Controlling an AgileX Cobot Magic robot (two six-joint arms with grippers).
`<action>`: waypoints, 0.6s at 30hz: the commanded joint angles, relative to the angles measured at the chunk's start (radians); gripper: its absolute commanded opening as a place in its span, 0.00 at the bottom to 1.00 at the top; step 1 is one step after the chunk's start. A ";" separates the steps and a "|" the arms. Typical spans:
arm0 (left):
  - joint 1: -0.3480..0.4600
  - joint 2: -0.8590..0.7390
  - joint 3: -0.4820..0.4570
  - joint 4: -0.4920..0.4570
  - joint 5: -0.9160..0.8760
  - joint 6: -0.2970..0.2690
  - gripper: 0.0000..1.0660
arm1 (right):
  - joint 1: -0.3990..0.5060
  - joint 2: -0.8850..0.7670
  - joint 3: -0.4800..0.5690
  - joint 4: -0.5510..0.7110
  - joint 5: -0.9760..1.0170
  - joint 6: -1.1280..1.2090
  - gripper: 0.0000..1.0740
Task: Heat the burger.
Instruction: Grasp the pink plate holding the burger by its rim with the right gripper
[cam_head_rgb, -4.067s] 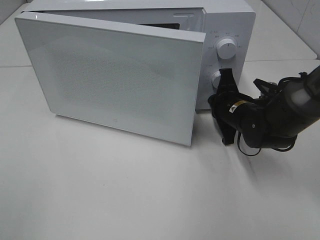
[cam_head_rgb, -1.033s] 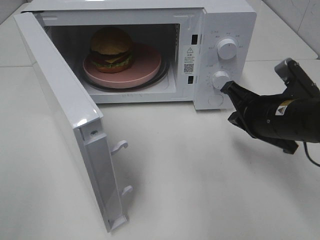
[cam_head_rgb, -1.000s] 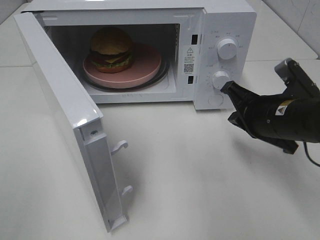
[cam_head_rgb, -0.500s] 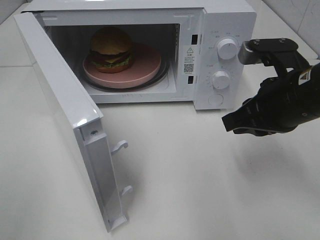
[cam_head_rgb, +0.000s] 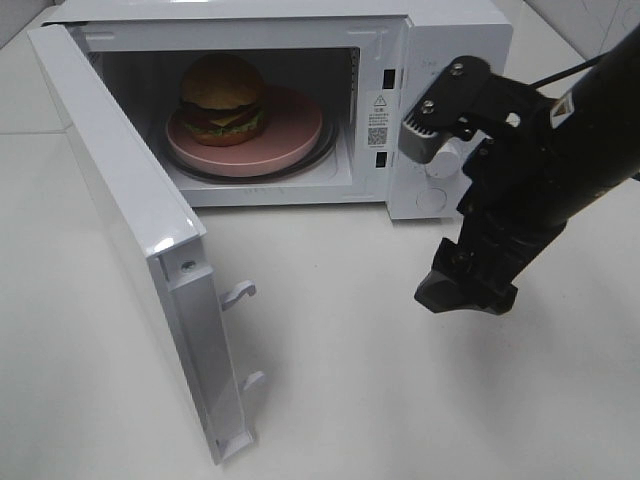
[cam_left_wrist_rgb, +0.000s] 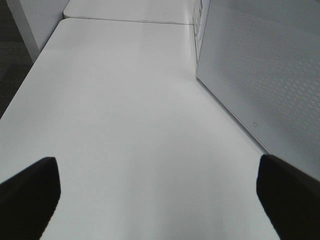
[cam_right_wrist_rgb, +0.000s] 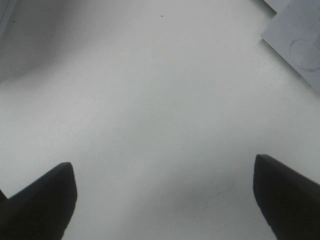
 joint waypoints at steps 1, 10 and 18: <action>0.002 -0.004 0.004 0.003 -0.015 0.000 0.94 | 0.047 0.080 -0.092 -0.011 0.054 -0.107 0.93; 0.002 -0.004 0.004 0.003 -0.015 0.000 0.94 | 0.127 0.293 -0.335 -0.024 0.159 -0.353 0.92; 0.002 -0.004 0.004 0.003 -0.015 0.000 0.94 | 0.161 0.460 -0.538 -0.028 0.180 -0.467 0.90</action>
